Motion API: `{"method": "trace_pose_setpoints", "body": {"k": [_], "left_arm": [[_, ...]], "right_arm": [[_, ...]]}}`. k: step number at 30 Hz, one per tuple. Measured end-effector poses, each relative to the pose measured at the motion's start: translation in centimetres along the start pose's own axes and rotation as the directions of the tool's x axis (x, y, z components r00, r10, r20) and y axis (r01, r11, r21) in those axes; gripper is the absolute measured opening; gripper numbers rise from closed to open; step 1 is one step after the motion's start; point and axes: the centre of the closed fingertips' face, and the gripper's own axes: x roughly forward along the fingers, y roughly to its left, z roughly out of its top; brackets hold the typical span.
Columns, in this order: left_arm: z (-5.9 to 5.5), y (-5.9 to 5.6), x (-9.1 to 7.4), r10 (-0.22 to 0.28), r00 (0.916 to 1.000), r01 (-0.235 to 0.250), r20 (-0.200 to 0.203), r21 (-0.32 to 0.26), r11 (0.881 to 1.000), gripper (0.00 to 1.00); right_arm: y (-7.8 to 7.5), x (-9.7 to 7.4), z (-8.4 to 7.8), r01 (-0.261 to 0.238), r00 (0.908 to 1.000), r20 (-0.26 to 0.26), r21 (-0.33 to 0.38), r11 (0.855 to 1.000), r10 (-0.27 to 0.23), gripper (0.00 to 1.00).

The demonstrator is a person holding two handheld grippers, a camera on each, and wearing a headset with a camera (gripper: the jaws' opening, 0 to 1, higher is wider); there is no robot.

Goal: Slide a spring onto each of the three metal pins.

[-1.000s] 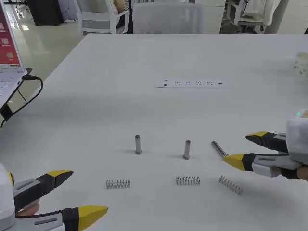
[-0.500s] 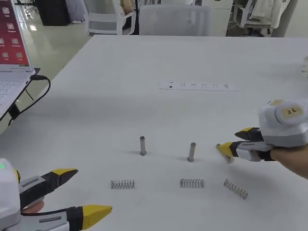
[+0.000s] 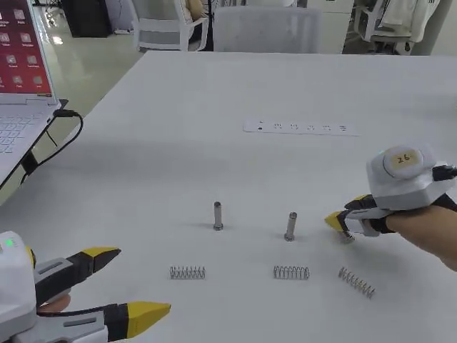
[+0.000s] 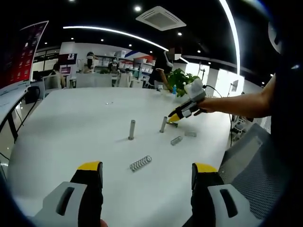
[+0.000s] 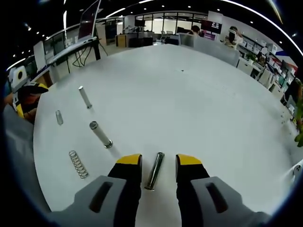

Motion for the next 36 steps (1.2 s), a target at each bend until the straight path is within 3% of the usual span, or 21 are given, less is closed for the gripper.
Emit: {"method": "trace_pose_setpoints", "body": {"k": [7,36], "left_arm": [[-0.1,0.1,0.0,0.000,1.0000,0.000,-0.001,-0.004,1.000,0.73],[-0.2,0.3,-0.5,0.011,0.9999,-0.011,-0.003,-0.006,1.000,0.72]], "right_arm": [[-0.1,0.7,-0.8,0.021,0.9983,-0.055,0.015,1.000,-0.020,0.20],[-0.3,1.5,-1.3,0.022,0.9950,-0.099,0.053,0.998,-0.017,0.08]]}}
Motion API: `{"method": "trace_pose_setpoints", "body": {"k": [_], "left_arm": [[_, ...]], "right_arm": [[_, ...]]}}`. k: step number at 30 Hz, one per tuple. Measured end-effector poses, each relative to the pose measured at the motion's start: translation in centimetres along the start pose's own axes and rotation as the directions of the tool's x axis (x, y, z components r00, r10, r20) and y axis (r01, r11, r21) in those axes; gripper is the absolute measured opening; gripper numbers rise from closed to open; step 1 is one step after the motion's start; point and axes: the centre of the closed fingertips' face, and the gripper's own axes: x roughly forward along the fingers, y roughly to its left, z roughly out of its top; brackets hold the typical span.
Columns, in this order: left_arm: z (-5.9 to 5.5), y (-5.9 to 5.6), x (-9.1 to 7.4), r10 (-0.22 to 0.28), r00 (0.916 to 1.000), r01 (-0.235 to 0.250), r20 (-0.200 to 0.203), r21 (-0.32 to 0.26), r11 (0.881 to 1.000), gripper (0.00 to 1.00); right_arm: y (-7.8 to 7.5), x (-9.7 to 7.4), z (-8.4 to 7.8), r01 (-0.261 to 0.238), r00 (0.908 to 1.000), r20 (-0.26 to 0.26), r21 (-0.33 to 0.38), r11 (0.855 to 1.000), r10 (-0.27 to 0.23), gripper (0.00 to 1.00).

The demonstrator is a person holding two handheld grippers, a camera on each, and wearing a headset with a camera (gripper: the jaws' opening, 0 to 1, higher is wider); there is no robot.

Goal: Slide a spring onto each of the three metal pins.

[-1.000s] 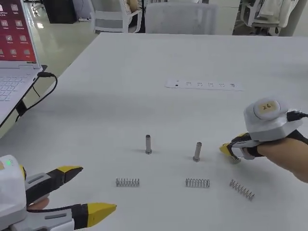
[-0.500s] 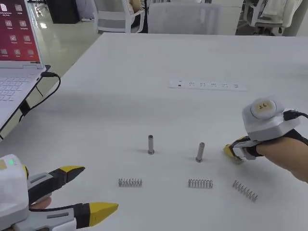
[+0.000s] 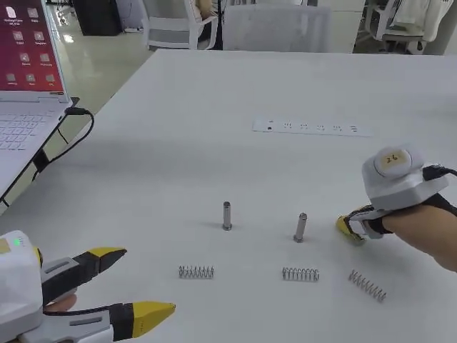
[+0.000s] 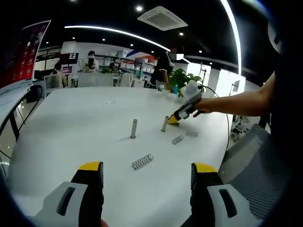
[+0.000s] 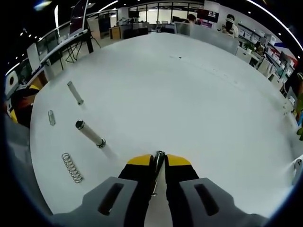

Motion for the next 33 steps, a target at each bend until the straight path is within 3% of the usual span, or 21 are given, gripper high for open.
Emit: {"method": "trace_pose_setpoints", "body": {"k": [13,33], "left_arm": [[0.2,0.0,-0.4,0.005,1.0000,-0.004,0.008,-0.003,1.000,0.71],[0.6,-0.7,0.1,-0.022,0.9997,0.022,0.010,0.014,1.000,0.71]], "right_arm": [[0.2,-0.4,-0.3,0.002,0.9999,-0.012,0.035,0.999,-0.001,0.06],[0.8,-4.5,0.4,0.017,0.9956,0.091,0.033,0.999,-0.020,0.05]]}}
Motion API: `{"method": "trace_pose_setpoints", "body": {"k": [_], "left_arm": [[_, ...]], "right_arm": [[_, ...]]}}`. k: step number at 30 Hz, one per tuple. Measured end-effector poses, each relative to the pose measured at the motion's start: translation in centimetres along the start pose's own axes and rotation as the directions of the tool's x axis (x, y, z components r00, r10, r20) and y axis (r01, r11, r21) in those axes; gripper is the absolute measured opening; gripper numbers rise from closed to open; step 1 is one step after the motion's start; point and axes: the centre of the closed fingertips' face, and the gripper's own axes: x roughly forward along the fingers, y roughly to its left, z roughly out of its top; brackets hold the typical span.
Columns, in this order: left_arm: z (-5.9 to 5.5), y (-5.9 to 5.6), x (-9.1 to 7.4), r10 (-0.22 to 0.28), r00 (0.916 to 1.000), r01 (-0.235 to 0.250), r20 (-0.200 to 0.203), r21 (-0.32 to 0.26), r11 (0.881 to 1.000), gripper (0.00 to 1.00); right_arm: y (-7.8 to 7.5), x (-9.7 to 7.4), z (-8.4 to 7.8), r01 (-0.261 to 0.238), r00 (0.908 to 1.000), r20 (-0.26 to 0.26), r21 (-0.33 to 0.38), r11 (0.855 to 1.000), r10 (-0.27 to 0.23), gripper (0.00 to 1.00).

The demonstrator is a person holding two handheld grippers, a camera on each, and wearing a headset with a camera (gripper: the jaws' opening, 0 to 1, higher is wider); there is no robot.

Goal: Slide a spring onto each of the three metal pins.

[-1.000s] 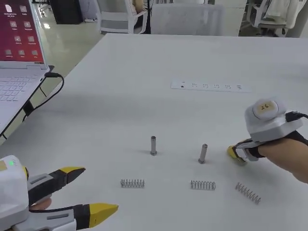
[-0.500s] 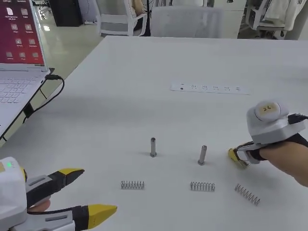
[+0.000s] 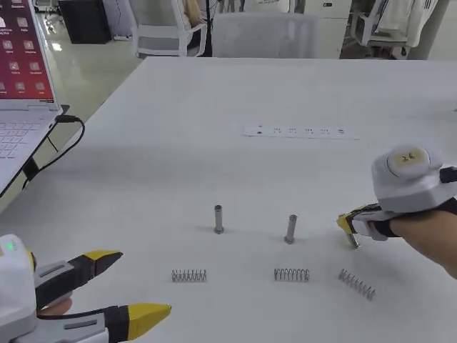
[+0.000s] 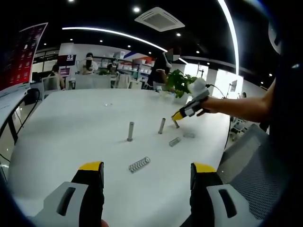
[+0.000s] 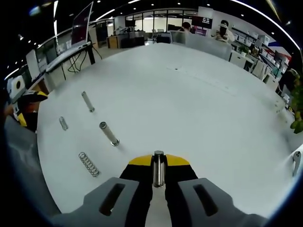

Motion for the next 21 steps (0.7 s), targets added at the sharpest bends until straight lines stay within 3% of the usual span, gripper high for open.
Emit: {"method": "trace_pose_setpoints", "body": {"k": [21], "left_arm": [[0.3,-0.3,0.1,-0.011,0.9999,0.011,0.002,0.012,1.000,0.71]], "right_arm": [[-0.7,-1.2,-0.5,0.011,0.9957,0.091,0.027,1.000,-0.014,0.06]]}}
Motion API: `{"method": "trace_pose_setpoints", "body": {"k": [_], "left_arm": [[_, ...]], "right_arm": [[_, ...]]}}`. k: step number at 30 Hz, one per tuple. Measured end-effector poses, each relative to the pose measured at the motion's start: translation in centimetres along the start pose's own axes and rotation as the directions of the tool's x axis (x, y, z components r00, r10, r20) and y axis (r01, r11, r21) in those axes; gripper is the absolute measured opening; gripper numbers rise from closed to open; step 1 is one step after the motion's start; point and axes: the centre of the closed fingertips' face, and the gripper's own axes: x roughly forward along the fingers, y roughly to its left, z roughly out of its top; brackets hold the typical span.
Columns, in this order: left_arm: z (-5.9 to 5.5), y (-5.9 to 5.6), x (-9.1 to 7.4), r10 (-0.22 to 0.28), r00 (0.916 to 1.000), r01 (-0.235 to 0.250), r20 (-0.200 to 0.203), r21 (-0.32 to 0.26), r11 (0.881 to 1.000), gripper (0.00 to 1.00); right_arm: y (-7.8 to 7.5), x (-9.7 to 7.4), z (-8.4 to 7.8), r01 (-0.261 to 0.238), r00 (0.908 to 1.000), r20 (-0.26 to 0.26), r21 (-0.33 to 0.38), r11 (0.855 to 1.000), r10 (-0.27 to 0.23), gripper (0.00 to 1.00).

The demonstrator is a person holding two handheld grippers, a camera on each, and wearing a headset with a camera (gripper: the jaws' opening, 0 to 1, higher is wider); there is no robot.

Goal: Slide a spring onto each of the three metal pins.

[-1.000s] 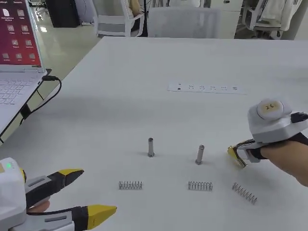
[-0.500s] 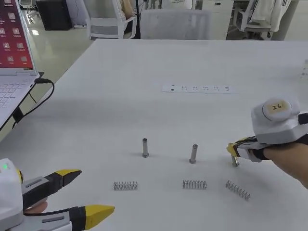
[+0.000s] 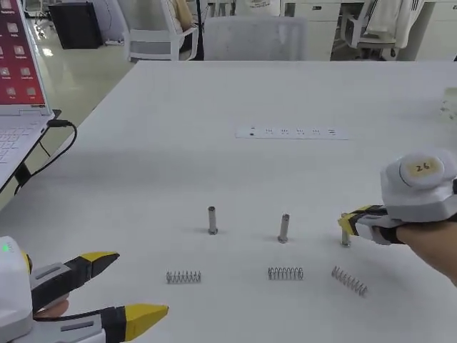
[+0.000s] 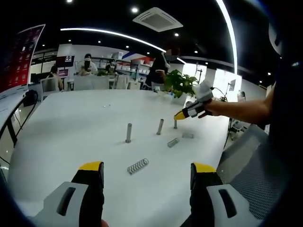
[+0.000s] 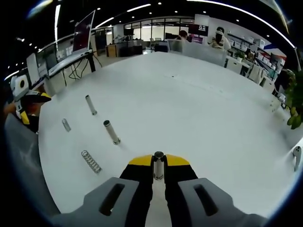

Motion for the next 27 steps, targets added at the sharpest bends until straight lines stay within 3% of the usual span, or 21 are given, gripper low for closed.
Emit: {"method": "trace_pose_setpoints", "body": {"k": [16,27], "left_arm": [[0.01,-0.14,-0.01,-0.002,1.0000,0.002,-0.006,0.005,1.000,0.71],[0.14,-0.17,-0.11,0.000,1.0000,0.001,-0.009,0.011,1.000,0.71]], "right_arm": [[-0.29,-0.35,-0.12,-0.033,0.9935,0.109,-0.004,0.999,0.033,0.06],[-0.19,-0.18,0.33,-0.044,0.9894,0.139,0.022,0.999,0.041,0.05]]}}
